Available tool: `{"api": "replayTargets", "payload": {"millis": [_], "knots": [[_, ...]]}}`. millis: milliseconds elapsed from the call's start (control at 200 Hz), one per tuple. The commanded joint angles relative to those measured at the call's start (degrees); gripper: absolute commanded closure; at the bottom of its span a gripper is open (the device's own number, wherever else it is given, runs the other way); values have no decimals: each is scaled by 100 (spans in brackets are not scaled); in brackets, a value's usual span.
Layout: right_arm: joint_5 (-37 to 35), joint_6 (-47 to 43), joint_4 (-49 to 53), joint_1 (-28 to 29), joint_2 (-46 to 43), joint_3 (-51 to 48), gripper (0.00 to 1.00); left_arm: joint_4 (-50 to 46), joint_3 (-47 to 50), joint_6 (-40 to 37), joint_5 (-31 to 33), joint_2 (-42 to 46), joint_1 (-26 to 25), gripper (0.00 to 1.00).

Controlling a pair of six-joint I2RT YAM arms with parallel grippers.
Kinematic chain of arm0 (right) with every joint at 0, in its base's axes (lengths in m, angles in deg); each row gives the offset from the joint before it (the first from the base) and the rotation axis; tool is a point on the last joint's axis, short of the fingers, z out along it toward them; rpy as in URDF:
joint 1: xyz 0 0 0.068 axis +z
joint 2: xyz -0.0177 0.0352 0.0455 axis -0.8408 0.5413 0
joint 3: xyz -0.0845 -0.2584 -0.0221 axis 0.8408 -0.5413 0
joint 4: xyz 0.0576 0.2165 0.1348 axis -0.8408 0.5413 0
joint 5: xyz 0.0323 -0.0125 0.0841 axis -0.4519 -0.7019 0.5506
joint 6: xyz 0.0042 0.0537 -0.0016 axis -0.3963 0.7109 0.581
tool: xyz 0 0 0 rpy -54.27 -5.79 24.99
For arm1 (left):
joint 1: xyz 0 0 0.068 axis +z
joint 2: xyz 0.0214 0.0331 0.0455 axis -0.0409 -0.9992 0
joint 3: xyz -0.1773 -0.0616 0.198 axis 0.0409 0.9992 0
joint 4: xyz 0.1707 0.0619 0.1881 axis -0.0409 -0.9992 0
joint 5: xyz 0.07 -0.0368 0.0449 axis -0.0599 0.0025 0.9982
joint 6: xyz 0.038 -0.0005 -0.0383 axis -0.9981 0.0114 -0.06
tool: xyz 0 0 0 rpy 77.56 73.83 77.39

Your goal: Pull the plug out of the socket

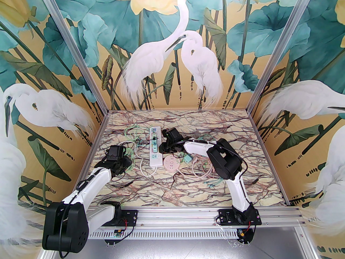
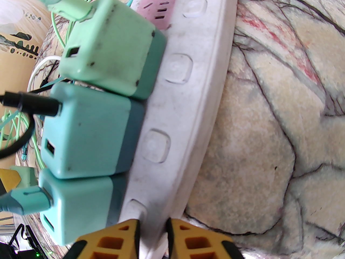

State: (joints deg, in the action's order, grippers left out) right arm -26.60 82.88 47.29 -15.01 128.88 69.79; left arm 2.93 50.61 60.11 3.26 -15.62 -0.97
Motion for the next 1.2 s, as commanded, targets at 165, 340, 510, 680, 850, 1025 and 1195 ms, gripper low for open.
{"api": "replayTargets", "payload": {"millis": [165,340,510,680,850,1025,1195], "knots": [[-233,-96,497,85,320,-223,75,124,-103,-74,-437,534,38,36],[-211,-79,484,85,364,-219,74,332,-272,-181,-1138,772,0,39],[-199,-69,473,86,382,-214,74,307,-614,-477,-581,650,-881,42],[-180,-44,457,85,381,-215,73,399,-1009,-866,180,115,-1959,45],[-128,-27,448,86,381,-217,73,367,-1624,-1422,760,-894,-2683,47],[-118,-27,458,87,365,-215,73,307,-2240,-1740,1011,-1850,-2850,48],[-79,-33,453,65,355,-216,76,230,-2624,-1811,1201,-2453,-2846,48]]}}
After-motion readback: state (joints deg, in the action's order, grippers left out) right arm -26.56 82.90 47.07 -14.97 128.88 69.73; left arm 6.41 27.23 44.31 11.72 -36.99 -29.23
